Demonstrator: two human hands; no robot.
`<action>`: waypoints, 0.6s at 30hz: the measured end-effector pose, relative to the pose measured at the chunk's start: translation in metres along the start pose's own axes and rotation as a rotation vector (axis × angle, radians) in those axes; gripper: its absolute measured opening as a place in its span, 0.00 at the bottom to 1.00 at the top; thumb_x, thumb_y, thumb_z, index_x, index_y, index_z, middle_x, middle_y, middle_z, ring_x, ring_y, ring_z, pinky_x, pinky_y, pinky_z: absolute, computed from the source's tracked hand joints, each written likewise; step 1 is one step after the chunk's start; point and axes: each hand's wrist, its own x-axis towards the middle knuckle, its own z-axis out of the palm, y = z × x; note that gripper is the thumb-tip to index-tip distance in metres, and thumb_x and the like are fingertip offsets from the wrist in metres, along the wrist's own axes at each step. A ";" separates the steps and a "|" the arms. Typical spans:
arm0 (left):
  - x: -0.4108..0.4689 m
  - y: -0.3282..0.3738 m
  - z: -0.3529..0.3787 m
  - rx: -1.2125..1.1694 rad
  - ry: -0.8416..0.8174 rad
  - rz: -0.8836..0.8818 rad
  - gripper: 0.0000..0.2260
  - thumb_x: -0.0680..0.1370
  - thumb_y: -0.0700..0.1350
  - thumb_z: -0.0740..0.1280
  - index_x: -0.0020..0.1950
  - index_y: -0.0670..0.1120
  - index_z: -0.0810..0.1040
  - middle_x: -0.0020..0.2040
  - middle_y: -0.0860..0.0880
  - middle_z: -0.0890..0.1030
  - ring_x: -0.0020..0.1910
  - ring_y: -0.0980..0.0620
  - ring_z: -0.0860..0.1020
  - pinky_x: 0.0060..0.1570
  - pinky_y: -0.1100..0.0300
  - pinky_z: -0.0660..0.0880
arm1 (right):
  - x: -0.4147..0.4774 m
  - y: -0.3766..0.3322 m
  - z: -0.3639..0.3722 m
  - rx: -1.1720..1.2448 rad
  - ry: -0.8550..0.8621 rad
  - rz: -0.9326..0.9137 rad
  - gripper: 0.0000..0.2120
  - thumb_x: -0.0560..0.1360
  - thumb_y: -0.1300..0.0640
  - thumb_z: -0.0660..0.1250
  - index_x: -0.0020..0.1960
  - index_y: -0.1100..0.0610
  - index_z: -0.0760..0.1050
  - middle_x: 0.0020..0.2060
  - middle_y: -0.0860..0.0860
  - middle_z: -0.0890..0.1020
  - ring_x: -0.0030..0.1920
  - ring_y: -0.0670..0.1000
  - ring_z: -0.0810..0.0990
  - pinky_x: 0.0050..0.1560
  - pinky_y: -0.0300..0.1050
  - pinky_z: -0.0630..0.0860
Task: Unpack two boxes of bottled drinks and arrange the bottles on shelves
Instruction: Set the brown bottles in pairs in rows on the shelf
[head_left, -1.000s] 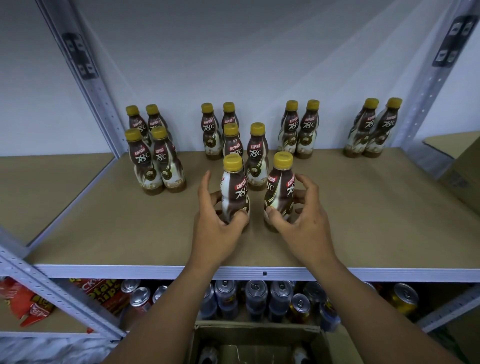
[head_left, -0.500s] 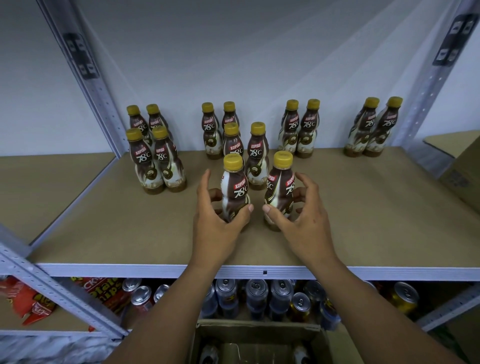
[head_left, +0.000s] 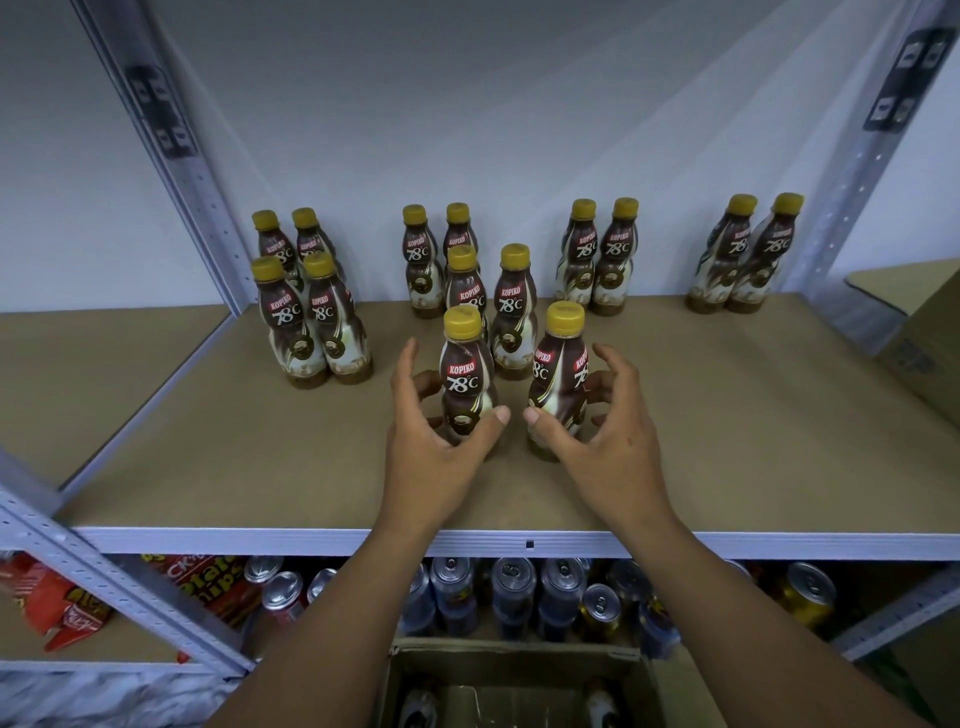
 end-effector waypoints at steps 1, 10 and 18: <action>0.000 0.000 0.000 0.009 0.014 0.000 0.46 0.71 0.52 0.81 0.79 0.65 0.54 0.64 0.65 0.74 0.65 0.66 0.74 0.59 0.64 0.74 | 0.000 0.000 0.000 -0.002 -0.001 0.001 0.43 0.66 0.32 0.73 0.75 0.40 0.58 0.64 0.47 0.76 0.61 0.50 0.78 0.59 0.57 0.79; 0.000 -0.001 0.002 0.032 0.011 -0.002 0.44 0.74 0.46 0.78 0.82 0.59 0.54 0.60 0.60 0.78 0.58 0.68 0.77 0.52 0.72 0.74 | 0.000 0.000 -0.001 -0.005 -0.020 0.011 0.41 0.70 0.38 0.76 0.75 0.40 0.57 0.62 0.46 0.77 0.60 0.49 0.78 0.60 0.56 0.78; 0.001 0.000 0.001 -0.047 -0.060 -0.036 0.41 0.78 0.40 0.73 0.82 0.60 0.53 0.63 0.58 0.81 0.62 0.62 0.80 0.66 0.50 0.77 | 0.000 -0.002 -0.001 0.006 -0.026 0.008 0.41 0.70 0.40 0.76 0.75 0.39 0.57 0.62 0.46 0.78 0.59 0.47 0.78 0.60 0.53 0.78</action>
